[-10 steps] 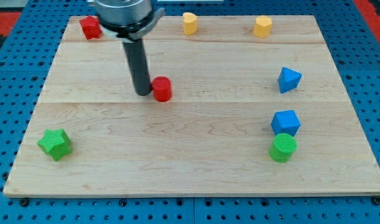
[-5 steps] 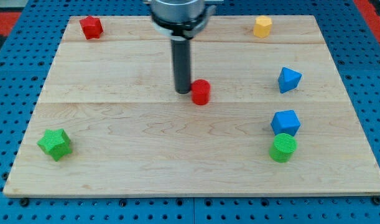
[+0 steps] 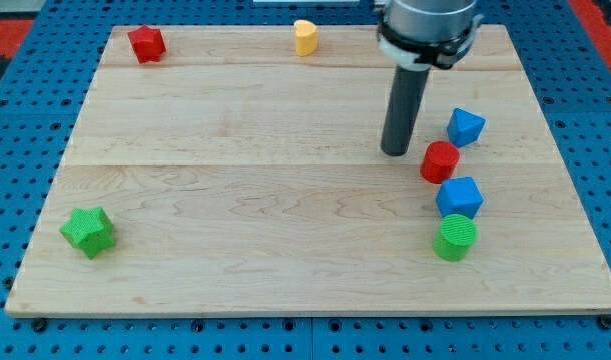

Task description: Place the red circle between the blue blocks

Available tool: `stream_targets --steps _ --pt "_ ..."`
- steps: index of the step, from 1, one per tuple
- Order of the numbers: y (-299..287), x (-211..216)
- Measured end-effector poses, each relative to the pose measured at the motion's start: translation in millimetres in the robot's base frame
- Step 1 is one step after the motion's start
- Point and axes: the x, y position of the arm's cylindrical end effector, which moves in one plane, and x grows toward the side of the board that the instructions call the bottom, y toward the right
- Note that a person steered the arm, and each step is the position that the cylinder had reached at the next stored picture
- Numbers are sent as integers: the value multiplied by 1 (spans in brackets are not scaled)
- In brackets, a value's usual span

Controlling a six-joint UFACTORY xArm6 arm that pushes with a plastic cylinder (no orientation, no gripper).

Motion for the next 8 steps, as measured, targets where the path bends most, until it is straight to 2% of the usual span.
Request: stream_targets --steps 1,3,4,5,6,7,8 --pt "17 20" --pt "52 13" --pt "-5 13" --pt "-119 22" --pt "-152 109" --pt "-123 184" --pt "-197 175"
